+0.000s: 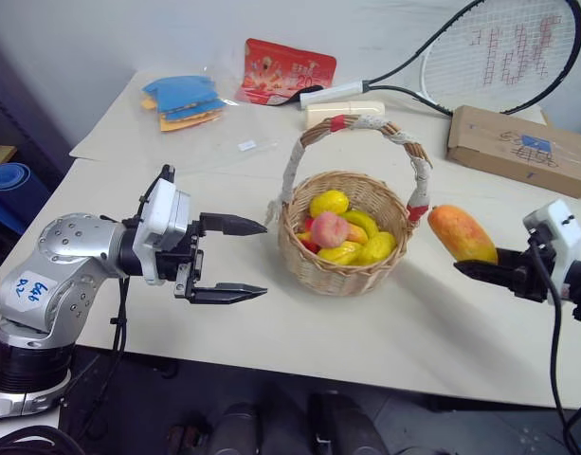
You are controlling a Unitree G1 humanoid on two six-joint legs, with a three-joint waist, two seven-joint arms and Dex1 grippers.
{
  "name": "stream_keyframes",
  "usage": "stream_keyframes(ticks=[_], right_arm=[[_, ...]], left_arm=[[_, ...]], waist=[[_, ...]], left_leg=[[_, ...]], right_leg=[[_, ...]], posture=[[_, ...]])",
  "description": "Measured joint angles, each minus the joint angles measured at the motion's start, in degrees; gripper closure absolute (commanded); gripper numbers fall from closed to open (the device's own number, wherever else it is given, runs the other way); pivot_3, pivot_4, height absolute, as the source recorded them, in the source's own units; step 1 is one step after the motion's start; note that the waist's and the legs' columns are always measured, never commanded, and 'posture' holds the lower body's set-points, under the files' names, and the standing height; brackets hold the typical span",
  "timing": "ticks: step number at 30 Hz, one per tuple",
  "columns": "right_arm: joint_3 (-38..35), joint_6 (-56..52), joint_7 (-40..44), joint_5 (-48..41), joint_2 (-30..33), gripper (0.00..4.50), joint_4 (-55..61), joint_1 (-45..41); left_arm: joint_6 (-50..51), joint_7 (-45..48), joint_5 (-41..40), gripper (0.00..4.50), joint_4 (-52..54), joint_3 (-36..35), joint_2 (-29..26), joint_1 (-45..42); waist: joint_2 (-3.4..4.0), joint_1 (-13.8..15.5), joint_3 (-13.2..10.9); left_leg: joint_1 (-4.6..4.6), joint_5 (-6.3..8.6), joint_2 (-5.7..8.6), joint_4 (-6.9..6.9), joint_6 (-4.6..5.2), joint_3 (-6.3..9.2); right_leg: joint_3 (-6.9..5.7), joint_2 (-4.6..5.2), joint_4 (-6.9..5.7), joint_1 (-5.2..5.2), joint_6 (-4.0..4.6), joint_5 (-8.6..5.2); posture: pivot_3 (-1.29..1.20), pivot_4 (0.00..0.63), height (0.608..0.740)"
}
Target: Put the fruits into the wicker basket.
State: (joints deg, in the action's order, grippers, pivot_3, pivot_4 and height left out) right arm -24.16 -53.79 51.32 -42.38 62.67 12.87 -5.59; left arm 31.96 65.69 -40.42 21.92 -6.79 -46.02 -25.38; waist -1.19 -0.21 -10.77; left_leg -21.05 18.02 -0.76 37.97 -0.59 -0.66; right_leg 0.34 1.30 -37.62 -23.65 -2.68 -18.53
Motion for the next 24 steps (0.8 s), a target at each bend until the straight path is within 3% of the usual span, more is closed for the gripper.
stream_keyframes(ticks=[4,8,13,18,24], right_arm=[[-3.1,-2.3,6.4,-5.9,0.9,2.36,5.4,1.3],[-5.2,-10.1,12.8,-12.8,7.6,2.36,13.2,6.3],[-1.7,-13.2,9.1,-19.0,6.1,2.36,16.6,0.8],[2.2,-13.8,-4.5,-24.7,-4.1,2.36,17.0,-9.7],[12.2,-18.3,-29.8,-26.8,-18.6,2.36,16.3,-21.9]], left_arm=[[0.0,-0.2,0.0,0.00,0.0,-1.2,-0.5,1.6],[0.0,-0.5,0.0,0.00,-0.1,-2.4,-1.5,3.5],[-1.4,-2.7,0.0,0.00,-0.1,-3.1,0.4,3.3],[-1.4,-3.0,0.0,0.00,-0.1,-3.7,0.2,3.9],[-1.4,-4.0,0.0,0.00,0.1,-4.3,0.0,5.1]], waist=[[0.02,0.0,0.0],[0.03,0.1,0.0],[0.00,0.1,0.0],[-0.02,-0.2,-0.1],[-0.02,-0.5,-0.1]], left_leg=[[-0.04,0.00,0.00,-0.02,0.00,0.02],[-0.02,0.00,-0.03,-0.06,0.00,0.13],[-0.04,0.00,0.02,0.02,0.02,0.09],[-0.09,0.00,0.03,0.00,0.01,0.09],[-0.16,-0.01,0.02,-0.03,-0.01,0.10]], right_leg=[[-0.03,0.02,0.02,-0.02,0.00,0.00],[-0.13,0.03,0.11,0.04,0.00,0.00],[-0.11,0.10,0.11,0.05,-0.05,0.03],[-0.10,0.09,0.12,-0.01,-0.05,0.03],[-0.10,0.12,0.07,-0.12,-0.02,0.03]], posture=[[0.00,0.150,0.740],[0.00,0.150,0.740],[0.00,0.150,0.740],[0.00,0.150,0.740],[0.00,0.150,0.740]])
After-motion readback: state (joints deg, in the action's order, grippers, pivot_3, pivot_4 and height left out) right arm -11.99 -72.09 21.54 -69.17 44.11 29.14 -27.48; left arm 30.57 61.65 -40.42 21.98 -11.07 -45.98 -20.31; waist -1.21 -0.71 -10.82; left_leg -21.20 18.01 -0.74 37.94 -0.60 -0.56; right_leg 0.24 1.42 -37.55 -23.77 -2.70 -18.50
